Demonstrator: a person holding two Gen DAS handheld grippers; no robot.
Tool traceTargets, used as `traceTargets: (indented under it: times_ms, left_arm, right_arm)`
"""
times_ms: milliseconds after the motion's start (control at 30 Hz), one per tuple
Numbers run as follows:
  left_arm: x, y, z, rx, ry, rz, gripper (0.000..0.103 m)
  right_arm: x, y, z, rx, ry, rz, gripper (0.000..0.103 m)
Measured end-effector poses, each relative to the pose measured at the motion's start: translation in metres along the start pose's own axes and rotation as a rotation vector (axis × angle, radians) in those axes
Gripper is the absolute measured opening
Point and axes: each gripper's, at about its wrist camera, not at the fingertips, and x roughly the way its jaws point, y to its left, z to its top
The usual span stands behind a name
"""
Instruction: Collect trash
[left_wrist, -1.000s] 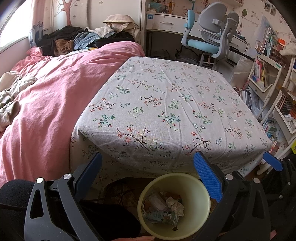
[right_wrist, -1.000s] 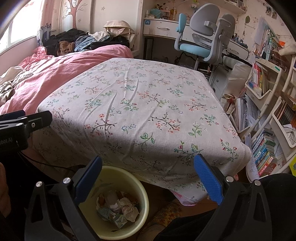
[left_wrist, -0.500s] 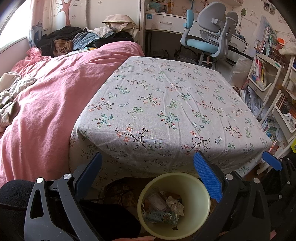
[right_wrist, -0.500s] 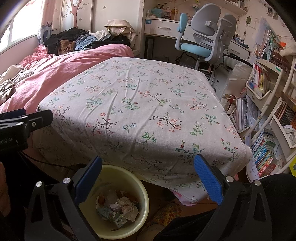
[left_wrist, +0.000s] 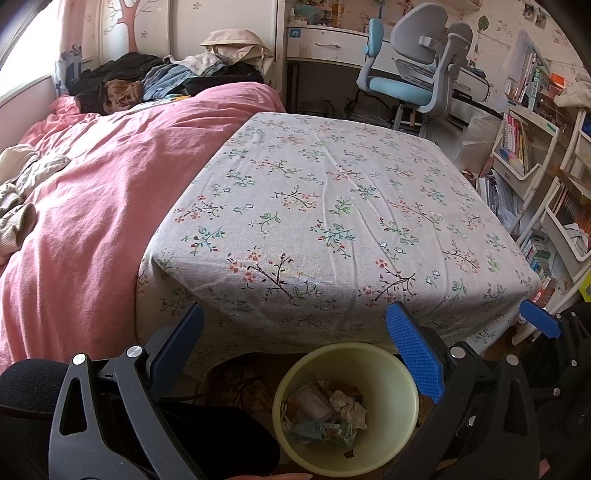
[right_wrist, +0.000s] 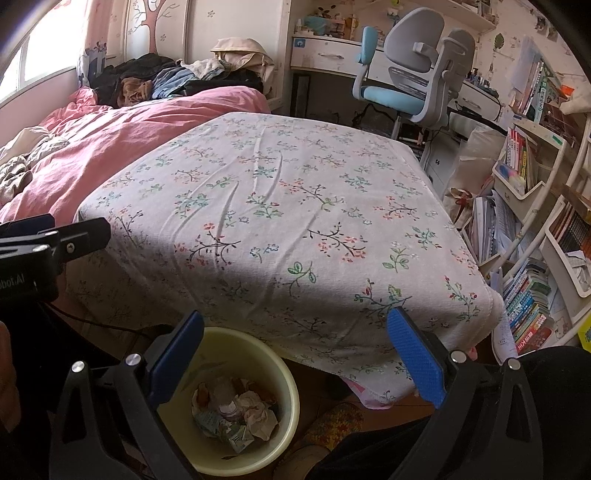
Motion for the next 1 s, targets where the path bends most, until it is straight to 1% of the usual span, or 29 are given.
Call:
traceTargets:
  times_ms: [433,633,1000]
  left_arm:
    - [-0.0013,-0.0023,-0.0001,0.002,-0.003,-0.004,0.096]
    - [-0.0031,-0.0051,0.0009,0.005,-0.002,-0.021,0.096]
    - [-0.0017,0.0015,0.0009,-0.008,0.015,-0.048,0.096]
  right_arm:
    - [-0.0002,0.0032,0.0006,-0.007,-0.001,0.003,0.095]
    - [-0.0004,0.0035,0.0007,-0.007,-0.001,0.003,0.095]
    - [-0.0003,0.0077,0.001,-0.015,-0.001,0.006,0.095]
